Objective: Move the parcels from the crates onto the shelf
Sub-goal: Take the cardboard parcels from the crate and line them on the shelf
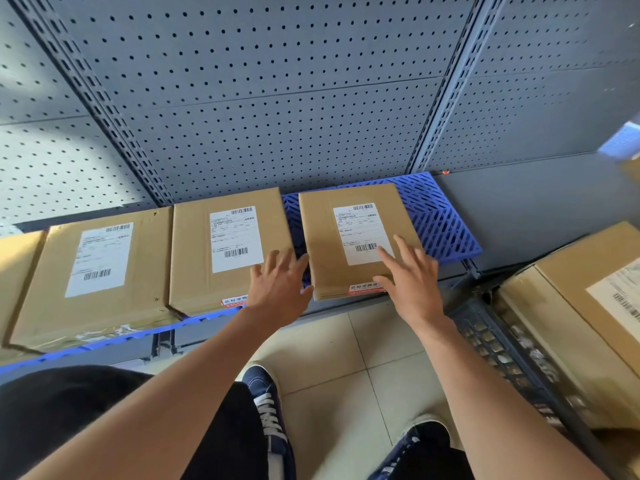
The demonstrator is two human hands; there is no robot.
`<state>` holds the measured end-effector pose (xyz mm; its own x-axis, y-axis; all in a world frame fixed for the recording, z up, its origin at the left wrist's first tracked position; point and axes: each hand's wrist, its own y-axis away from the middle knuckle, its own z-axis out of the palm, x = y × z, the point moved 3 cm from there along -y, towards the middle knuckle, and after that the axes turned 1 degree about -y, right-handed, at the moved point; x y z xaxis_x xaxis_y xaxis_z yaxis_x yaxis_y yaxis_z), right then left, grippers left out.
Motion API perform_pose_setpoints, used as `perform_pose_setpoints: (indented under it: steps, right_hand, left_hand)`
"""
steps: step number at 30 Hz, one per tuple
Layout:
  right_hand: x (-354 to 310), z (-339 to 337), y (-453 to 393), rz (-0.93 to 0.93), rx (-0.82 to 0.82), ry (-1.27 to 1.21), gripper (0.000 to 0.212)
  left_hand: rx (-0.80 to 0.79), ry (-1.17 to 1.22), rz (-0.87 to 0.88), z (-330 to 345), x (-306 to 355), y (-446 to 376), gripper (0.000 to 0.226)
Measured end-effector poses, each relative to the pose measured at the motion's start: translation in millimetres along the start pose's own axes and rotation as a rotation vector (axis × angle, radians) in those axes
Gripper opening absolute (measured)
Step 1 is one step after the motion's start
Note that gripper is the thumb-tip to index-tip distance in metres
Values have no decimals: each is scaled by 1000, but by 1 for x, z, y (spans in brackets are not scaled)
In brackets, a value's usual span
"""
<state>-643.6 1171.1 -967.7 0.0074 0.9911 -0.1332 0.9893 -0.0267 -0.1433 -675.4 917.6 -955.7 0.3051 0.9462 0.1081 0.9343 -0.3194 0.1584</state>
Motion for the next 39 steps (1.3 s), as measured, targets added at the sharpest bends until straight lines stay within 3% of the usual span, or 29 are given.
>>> perform_pose_setpoints:
  steps: [4,13,22,27,39]
  right_hand:
    - [-26,4,-1,-115,-53,44,62]
    - [-53,25,-8,-63,-192,105,64]
    - [-68,32,-25,-47,-245,-46,54]
    - [-66,36,-30,-18,-257,-165,54]
    - [-76,22,-31,-33,-346,-76,55]
  left_hand:
    - [-35,-58,-94,5,-17,3,69]
    - [-62,-101,-76,12,-28,7,68]
    - [-58,-106,-64,10,-28,7,66]
    - [-64,-89,-60,9,-29,6,64]
    - [-109,85,-156,-4,-23,-3,53]
